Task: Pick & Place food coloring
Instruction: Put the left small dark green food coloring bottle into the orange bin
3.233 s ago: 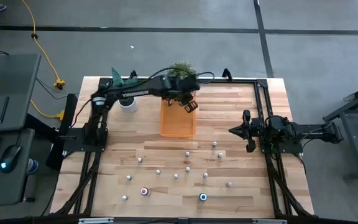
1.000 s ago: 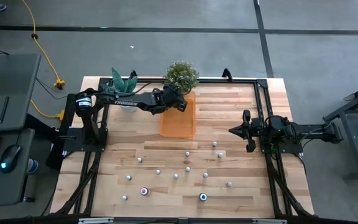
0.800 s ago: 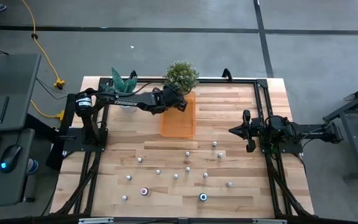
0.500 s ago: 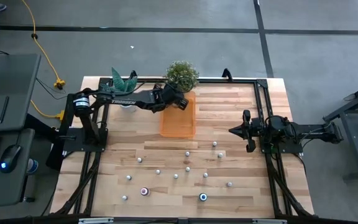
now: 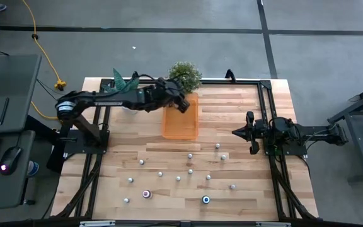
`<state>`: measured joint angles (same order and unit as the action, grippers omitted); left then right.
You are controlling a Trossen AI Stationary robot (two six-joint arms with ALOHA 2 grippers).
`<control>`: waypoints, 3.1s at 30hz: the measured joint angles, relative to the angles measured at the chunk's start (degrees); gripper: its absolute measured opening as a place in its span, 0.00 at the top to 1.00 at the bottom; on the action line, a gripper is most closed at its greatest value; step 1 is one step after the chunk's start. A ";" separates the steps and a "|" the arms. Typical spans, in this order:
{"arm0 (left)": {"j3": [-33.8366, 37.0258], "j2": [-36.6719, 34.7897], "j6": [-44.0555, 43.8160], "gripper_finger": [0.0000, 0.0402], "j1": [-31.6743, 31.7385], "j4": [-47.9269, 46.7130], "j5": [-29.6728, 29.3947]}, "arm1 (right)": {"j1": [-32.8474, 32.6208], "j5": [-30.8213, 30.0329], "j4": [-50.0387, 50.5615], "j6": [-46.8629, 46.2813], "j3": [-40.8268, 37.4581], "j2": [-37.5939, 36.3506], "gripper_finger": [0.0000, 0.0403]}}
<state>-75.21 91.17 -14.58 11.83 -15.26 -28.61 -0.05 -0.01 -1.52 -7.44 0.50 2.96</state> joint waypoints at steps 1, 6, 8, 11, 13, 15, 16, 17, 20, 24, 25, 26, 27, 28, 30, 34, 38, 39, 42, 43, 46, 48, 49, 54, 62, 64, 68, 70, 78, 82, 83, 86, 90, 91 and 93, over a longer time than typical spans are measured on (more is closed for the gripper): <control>-0.03 -0.82 0.84 0.61 -0.32 -0.22 1.33 | -0.01 0.00 0.00 0.00 0.01 0.00 1.00; -0.01 -3.84 5.39 0.61 -1.49 -4.38 9.40 | 0.01 0.00 0.00 0.00 0.01 0.00 1.00; -0.01 -5.10 7.92 0.61 -2.08 -7.78 12.92 | 0.00 0.00 0.00 0.00 -0.01 0.00 1.00; 0.09 -7.06 11.89 0.61 -3.54 -13.03 18.26 | -0.01 -0.01 0.00 0.00 0.01 0.00 1.00; 1.22 -8.71 14.19 0.61 -5.02 -15.41 21.58 | -0.01 0.00 0.00 0.00 0.01 0.00 1.00; 3.09 -10.62 16.06 0.61 -6.47 -17.33 23.70 | 0.01 0.00 0.00 0.00 -0.01 0.00 1.00; 4.30 -11.68 16.98 0.61 -7.15 -18.46 24.55 | 0.01 0.00 0.00 0.00 0.01 0.00 1.00; 5.63 -12.69 17.85 0.61 -7.90 -18.83 25.48 | 0.01 0.00 0.00 0.00 -0.01 0.00 1.00; 10.68 -16.43 20.33 0.61 -9.94 -19.31 27.65 | 0.00 0.00 0.00 0.00 0.01 0.00 1.00; 17.82 -22.02 20.78 0.61 -12.48 -19.35 28.53 | -0.01 0.00 0.00 0.00 0.01 0.02 1.00; 19.63 -23.44 20.73 0.61 -13.08 -19.56 28.57 | 0.01 0.00 0.00 0.00 -0.01 0.00 1.00; 21.33 -24.94 20.50 0.61 -13.80 -19.40 28.55 | 0.01 0.00 0.00 0.00 -0.01 -0.04 1.00; 23.15 -26.51 20.36 0.61 -14.43 -19.57 28.55 | 0.01 -0.02 0.00 0.01 -0.01 -0.01 1.00; 24.74 -27.91 20.34 0.61 -14.89 -20.15 28.58 | 0.00 0.00 0.00 0.00 0.00 0.04 1.00; 27.63 -31.00 20.15 0.61 -15.95 -21.36 29.55 | 0.00 0.00 0.02 0.00 0.01 0.02 1.00; 32.49 -36.04 19.31 0.61 -18.30 -24.36 33.06 | 0.00 -0.02 -0.04 0.00 0.00 0.05 1.00; 36.50 -39.29 18.17 0.61 -20.58 -25.13 37.37 | -0.01 0.00 -0.01 0.00 -0.01 0.04 1.00; 37.44 -39.81 18.14 0.61 -21.07 -25.18 37.72 | -0.01 0.00 0.01 0.00 0.00 0.04 1.00; 39.53 -40.23 17.69 0.61 -22.26 -24.20 38.70 | -0.01 0.00 0.00 0.00 0.01 0.04 1.00; 39.78 -40.17 17.35 0.61 -22.63 -23.56 38.72 | -0.01 0.00 0.00 0.00 -0.01 0.02 1.00; 40.22 -39.87 16.80 0.61 -22.88 -22.80 38.74 | 0.01 0.00 0.00 0.00 0.01 0.02 1.00; 40.78 -39.25 15.87 0.61 -22.87 -22.31 38.41 | -0.01 0.00 0.00 0.00 0.01 0.02 1.00; 41.09 -39.05 15.69 0.61 -22.86 -22.20 38.40 | 0.01 0.00 0.00 0.00 0.01 0.02 1.00; 43.81 -38.70 12.77 0.53 -23.61 -19.24 38.96 | 0.00 0.00 0.00 0.00 -0.01 0.02 1.00; 48.64 -38.70 11.33 0.39 -26.05 -12.19 39.47 | -0.01 0.00 0.00 0.00 0.01 0.02 1.00; 49.10 -38.68 11.32 0.39 -26.93 -10.83 38.10 | -0.01 0.00 0.00 0.00 -0.01 0.02 1.00; 49.10 -38.15 11.76 0.39 -28.54 -9.52 32.99 | 0.00 0.00 0.00 0.00 0.00 0.02 1.00; 49.10 -37.28 11.79 0.39 -29.11 -9.29 32.25 | -0.01 0.00 0.00 0.00 -0.01 0.02 1.00; 48.97 -30.69 11.05 0.39 -29.67 -4.95 32.32 | -0.01 0.00 0.00 0.00 0.00 0.02 1.00; 48.95 -29.45 9.82 0.39 -30.89 -3.29 32.53 | 0.01 0.00 0.00 0.00 -0.01 0.02 1.00; 48.95 -29.12 9.80 0.39 -31.17 -3.28 32.51 | -0.01 -0.02 0.00 0.00 -0.01 0.02 1.00; 48.95 -28.87 9.70 0.39 -31.96 -3.20 32.43 | 0.00 0.00 0.00 0.00 -0.01 0.02 1.00; 48.95 -28.25 7.90 0.42 -32.19 -3.02 32.12 | 0.01 0.00 0.00 0.00 0.01 0.02 1.00; 48.95 -27.96 7.83 0.44 -32.19 -2.59 32.05 | -0.01 0.00 0.00 0.00 0.01 0.02 1.00; 48.95 -27.19 7.82 0.47 -32.19 -1.95 31.95 | 0.00 -0.01 0.00 0.00 0.01 0.02 1.00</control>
<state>-26.26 63.98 -6.76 -20.36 -17.21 3.34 -0.04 -0.02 -1.52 -7.44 0.51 2.98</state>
